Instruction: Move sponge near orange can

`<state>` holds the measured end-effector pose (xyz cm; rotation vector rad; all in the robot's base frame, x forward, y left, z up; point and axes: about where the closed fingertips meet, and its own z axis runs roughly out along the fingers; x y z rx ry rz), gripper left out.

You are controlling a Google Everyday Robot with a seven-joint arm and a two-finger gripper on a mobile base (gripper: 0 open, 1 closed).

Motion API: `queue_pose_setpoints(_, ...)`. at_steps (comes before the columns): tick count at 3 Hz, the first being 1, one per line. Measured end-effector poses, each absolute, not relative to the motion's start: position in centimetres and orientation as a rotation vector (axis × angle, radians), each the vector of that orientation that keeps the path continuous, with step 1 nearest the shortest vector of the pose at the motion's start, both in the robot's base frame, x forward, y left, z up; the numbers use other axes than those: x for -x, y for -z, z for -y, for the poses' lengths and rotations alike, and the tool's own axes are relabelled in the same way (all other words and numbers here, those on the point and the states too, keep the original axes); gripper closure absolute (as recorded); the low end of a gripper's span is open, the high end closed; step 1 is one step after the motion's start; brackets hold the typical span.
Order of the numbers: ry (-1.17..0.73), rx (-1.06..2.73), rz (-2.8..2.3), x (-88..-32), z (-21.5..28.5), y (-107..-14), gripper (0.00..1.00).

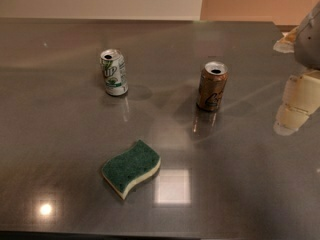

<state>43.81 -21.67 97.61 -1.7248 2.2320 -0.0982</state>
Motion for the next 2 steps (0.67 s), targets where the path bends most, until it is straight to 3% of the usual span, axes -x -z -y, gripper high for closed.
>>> queue_pose_setpoints(2,0.085,1.773,-2.18,-44.0,19.9,-97.6,0.0)
